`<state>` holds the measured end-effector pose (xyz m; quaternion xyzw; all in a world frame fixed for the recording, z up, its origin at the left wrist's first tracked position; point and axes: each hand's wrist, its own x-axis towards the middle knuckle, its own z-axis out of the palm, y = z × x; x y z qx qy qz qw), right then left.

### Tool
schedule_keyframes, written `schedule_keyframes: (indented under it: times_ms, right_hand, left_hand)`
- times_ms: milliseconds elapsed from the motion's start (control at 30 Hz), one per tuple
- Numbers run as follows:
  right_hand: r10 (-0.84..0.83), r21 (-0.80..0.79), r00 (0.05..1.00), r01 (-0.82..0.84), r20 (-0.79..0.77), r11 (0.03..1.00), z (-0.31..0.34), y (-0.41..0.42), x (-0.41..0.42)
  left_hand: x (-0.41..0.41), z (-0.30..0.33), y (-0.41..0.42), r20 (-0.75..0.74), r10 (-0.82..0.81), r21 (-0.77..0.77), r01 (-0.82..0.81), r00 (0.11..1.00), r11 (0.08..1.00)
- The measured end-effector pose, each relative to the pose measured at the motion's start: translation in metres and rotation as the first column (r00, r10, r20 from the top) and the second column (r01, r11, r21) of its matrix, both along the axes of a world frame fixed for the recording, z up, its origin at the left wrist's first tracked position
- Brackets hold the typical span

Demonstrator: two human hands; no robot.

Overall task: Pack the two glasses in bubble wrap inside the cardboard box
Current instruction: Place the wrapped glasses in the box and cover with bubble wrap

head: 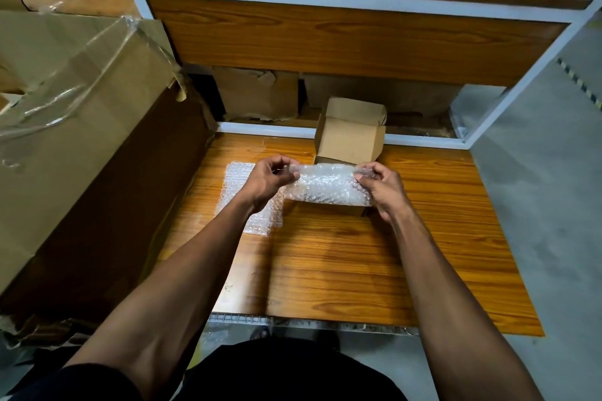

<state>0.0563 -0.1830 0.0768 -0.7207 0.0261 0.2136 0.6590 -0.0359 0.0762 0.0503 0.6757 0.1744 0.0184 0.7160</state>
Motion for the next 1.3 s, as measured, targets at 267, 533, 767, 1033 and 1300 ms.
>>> schedule_keyframes:
  times_ms: [267,533,767,1033,1300]
  right_hand:
    - [0.114,-0.108,0.993,-0.112,0.009,0.988,0.007,0.002,0.006]
    - [0.105,0.055,0.991,-0.101,-0.077,0.993,0.010,-0.002,0.013]
    - [0.153,-0.016,0.988,-0.154,-0.036,0.988,0.011,-0.001,0.018]
    - [0.122,-0.048,0.992,-0.122,-0.015,0.991,0.013,0.002,0.018]
    - [0.130,-0.110,0.991,-0.125,0.041,0.986,0.006,0.002,0.018]
  left_hand:
    - [0.003,0.004,0.002,0.043,0.001,0.044,-0.003,0.999,0.999]
    - [0.010,0.008,0.007,-0.003,0.009,-0.028,-0.009,1.000,1.000]
    - [0.020,0.004,0.010,0.013,0.013,0.040,-0.013,1.000,0.999]
    - [0.025,0.006,0.010,-0.010,-0.012,-0.022,0.011,1.000,1.000]
    - [0.023,0.003,0.007,-0.002,0.015,-0.094,-0.015,1.000,0.995]
